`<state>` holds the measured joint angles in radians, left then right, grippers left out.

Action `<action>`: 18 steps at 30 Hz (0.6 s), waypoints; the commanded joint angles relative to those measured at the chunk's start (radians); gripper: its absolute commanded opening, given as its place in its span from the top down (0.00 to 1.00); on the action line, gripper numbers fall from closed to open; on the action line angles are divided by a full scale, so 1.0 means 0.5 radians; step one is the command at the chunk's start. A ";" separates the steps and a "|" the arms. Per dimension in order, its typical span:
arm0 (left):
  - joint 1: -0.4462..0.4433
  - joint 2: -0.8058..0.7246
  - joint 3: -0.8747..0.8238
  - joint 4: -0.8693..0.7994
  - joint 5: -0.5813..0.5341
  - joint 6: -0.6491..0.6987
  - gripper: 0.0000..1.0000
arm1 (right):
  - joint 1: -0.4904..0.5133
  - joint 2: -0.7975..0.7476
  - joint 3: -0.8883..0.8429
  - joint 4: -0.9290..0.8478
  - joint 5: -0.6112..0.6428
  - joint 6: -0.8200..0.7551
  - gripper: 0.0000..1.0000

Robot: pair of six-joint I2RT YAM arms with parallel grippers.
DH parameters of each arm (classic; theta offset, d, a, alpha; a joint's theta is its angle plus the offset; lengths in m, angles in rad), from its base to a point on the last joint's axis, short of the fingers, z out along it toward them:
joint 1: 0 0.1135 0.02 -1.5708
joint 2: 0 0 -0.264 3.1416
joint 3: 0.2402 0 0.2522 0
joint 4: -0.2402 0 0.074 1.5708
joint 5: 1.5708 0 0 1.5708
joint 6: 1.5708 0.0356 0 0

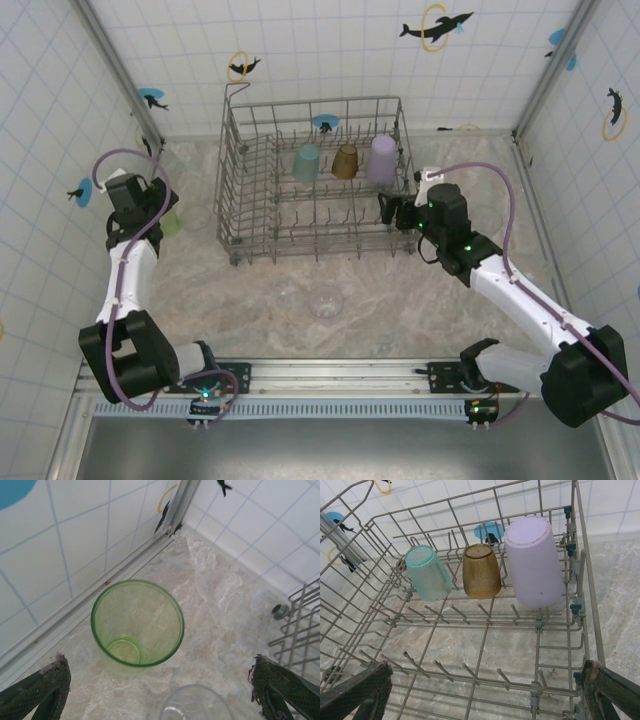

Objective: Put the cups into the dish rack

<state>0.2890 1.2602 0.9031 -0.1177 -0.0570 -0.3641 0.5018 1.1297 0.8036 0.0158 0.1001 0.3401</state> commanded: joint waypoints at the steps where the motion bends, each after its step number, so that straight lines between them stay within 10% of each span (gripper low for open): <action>1: 0.010 -0.026 -0.087 0.119 -0.091 0.146 0.07 | -0.009 -0.044 -0.028 -0.009 -0.025 0.032 0.00; 18: 0.014 0.104 -0.153 0.154 -0.046 0.710 0.15 | 0.003 -0.294 -0.397 0.163 -0.006 0.143 0.00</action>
<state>0.2890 1.2835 0.7994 -0.0143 -0.0906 -0.0917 0.5022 1.0290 0.6514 0.0391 0.0803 0.3977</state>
